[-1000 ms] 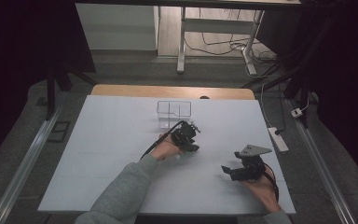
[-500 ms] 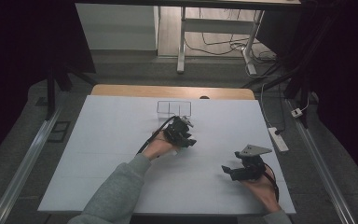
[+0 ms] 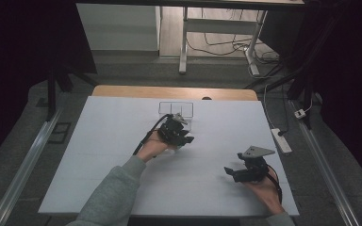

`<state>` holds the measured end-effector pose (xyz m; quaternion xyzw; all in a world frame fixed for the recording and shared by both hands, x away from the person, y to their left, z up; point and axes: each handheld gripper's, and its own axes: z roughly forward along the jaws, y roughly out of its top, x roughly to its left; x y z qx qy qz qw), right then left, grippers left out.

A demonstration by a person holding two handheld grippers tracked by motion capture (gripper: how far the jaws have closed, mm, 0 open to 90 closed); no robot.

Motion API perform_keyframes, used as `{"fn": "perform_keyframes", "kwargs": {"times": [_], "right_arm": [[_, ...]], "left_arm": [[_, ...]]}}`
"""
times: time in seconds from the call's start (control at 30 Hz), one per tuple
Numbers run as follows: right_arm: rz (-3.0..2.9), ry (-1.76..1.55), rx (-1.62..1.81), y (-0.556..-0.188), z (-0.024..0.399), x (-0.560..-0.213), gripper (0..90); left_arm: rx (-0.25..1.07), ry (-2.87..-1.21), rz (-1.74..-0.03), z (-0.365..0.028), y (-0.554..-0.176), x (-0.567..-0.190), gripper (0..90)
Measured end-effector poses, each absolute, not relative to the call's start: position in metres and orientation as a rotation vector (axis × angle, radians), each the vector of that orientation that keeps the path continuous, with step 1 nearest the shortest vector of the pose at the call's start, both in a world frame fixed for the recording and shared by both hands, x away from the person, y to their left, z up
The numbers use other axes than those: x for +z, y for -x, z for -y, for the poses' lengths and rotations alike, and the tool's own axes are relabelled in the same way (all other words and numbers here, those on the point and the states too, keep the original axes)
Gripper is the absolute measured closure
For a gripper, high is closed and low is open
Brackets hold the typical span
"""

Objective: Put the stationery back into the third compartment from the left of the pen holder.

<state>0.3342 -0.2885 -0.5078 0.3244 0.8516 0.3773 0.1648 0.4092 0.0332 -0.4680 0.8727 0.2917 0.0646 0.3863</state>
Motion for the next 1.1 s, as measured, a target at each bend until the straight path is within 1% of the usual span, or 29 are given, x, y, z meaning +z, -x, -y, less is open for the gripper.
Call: {"fn": "perform_keyframes", "kwargs": {"times": [0.4,0.73,1.1], "right_arm": [[-2.429,-0.922,1.069,-0.334,0.288,-0.508,17.2],[-2.431,-0.922,1.062,-0.334,0.288,-0.508,17.2],[-2.428,-0.923,1.066,-0.334,0.288,-0.508,17.1]], "left_arm": [[0.204,-2.107,-0.734,-0.052,-0.408,-0.454,64.2],[0.230,-2.051,-0.740,-0.062,-0.409,-0.447,64.1],[0.264,-2.012,-0.728,-0.063,-0.414,-0.433,64.1]]}}
